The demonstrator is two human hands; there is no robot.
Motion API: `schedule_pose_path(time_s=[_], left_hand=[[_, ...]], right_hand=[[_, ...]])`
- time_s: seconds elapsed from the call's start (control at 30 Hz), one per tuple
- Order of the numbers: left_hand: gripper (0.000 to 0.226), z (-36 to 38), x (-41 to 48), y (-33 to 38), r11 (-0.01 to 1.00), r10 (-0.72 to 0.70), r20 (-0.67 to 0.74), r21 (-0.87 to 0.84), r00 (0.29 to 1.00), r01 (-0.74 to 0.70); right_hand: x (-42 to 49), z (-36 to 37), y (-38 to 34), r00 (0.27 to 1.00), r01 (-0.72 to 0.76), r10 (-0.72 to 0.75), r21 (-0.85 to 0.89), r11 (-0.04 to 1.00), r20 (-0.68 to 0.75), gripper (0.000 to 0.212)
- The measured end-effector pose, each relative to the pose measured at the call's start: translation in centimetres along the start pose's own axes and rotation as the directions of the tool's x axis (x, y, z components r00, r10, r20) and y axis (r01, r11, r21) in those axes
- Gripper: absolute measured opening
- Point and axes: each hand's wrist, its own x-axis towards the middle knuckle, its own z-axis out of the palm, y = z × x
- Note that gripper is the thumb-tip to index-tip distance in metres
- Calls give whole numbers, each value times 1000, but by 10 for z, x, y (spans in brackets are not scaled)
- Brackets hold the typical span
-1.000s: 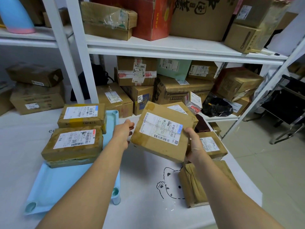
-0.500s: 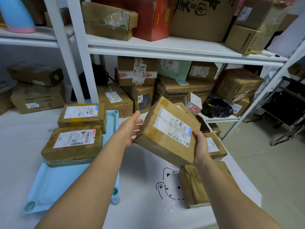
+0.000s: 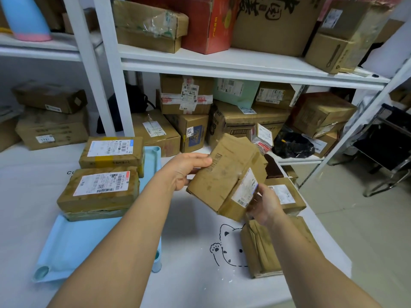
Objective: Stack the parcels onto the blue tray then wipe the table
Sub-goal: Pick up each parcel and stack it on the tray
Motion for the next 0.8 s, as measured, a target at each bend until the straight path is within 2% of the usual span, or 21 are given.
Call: schedule_pose_path(time_s=[0.1, 0.27, 0.47, 0.57, 0.63, 0.7, 0.73, 0.8], left_hand=[[8, 4, -3, 5, 1000, 16, 39, 21, 999, -17], [14, 7, -5, 12, 999, 32, 80, 38, 996, -35], [12, 6, -2, 10, 998, 56, 23, 37, 998, -56], [10, 4, 1, 6, 996, 85, -76, 28, 993, -83], [13, 0, 7, 0, 994, 106, -193, 37, 975, -100], [5, -6, 11, -7, 993, 104, -306, 79, 946, -84], [9, -9, 11, -10, 992, 92, -343, 113, 935, -56], [38, -13, 9, -14, 990, 38, -350, 138, 936, 11]], right_hand=[[5, 1, 4, 999, -24, 25, 3, 1000, -43, 21], [4, 5, 4, 999, -39, 39, 9, 999, -21, 24], [9, 2, 1, 999, -31, 32, 41, 999, -13, 19], [8, 1, -1, 1000, -29, 30, -10, 1000, 5, 22], [6, 4, -4, 1000, -13, 12, -51, 999, -17, 23], [6, 5, -8, 998, 16, -20, -88, 996, -53, 22], [7, 5, -9, 996, 30, -38, -106, 994, -77, 22], [8, 5, -12, 990, 50, -68, -139, 989, -123, 28]])
